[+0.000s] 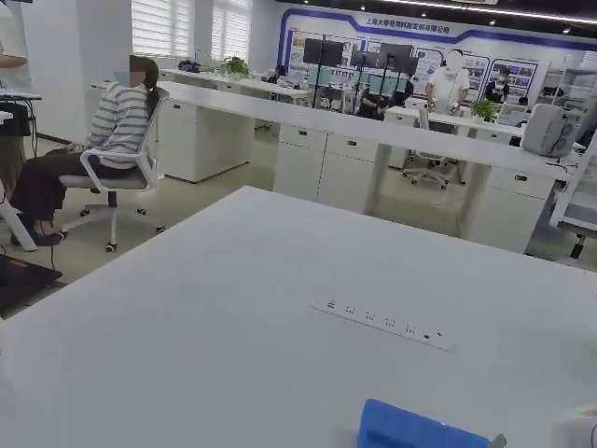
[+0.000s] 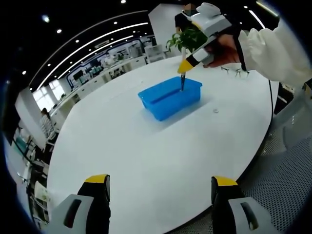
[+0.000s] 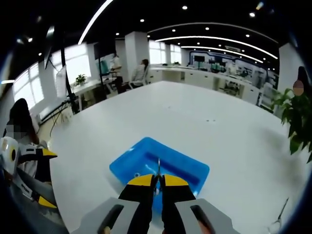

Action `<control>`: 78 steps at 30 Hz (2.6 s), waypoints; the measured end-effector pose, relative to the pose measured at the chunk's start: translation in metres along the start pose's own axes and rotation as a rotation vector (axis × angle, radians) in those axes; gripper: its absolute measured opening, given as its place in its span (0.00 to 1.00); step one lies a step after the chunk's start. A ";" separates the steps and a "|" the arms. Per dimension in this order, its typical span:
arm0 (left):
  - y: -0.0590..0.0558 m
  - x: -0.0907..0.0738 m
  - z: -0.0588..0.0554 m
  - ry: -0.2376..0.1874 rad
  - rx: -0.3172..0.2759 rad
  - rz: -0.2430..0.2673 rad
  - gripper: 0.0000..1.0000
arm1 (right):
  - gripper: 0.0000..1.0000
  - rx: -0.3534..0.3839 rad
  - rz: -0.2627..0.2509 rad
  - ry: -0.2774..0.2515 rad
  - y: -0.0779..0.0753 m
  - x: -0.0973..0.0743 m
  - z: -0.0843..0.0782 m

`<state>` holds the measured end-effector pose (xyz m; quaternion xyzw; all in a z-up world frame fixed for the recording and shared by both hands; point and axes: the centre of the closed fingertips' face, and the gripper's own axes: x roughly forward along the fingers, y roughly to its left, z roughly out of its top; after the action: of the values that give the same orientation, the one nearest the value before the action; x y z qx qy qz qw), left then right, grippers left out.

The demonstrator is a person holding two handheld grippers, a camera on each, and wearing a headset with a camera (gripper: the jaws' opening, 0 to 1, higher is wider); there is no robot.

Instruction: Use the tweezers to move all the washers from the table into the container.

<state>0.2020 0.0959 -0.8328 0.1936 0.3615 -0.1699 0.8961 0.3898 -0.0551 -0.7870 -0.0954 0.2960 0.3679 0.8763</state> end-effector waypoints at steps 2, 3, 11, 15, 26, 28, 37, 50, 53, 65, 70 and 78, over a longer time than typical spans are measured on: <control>0.000 0.000 -0.001 0.006 -0.003 -0.002 0.87 | 0.01 -0.001 0.003 0.005 0.000 0.003 -0.001; 0.000 0.001 -0.002 0.009 -0.004 -0.002 0.87 | 0.01 -0.002 0.004 0.006 0.000 0.004 -0.001; 0.000 0.001 -0.004 0.020 -0.010 -0.002 0.87 | 0.02 -0.003 0.004 0.024 -0.001 0.014 -0.010; -0.001 0.001 -0.005 0.028 -0.006 -0.003 0.86 | 0.02 -0.006 0.006 0.037 -0.003 0.018 -0.016; 0.001 0.002 -0.007 0.041 -0.013 0.002 0.86 | 0.02 -0.018 0.005 0.052 -0.007 0.030 -0.021; 0.000 0.002 -0.008 0.046 -0.016 -0.001 0.86 | 0.02 -0.022 0.004 0.061 -0.006 0.032 -0.023; 0.000 0.003 -0.010 0.060 -0.010 -0.003 0.86 | 0.02 -0.027 0.008 0.051 -0.004 0.034 -0.023; -0.004 0.004 -0.010 0.065 0.003 -0.017 0.86 | 0.03 -0.019 0.021 0.033 0.001 0.026 -0.014; -0.004 0.004 -0.010 0.061 0.005 -0.016 0.86 | 0.03 -0.030 0.010 0.006 0.002 0.019 -0.006; -0.004 0.001 -0.004 0.024 -0.001 -0.016 0.87 | 0.02 -0.004 -0.004 -0.076 0.007 -0.018 0.009; -0.005 0.000 -0.002 0.014 0.010 -0.016 0.86 | 0.02 0.001 -0.019 -0.100 0.009 -0.035 0.009; -0.003 -0.002 0.001 0.000 0.002 -0.014 0.86 | 0.02 0.031 -0.044 -0.136 0.014 -0.055 0.006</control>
<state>0.2000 0.0929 -0.8314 0.1921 0.3625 -0.1766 0.8947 0.3517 -0.0750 -0.7491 -0.0632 0.2394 0.3497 0.9036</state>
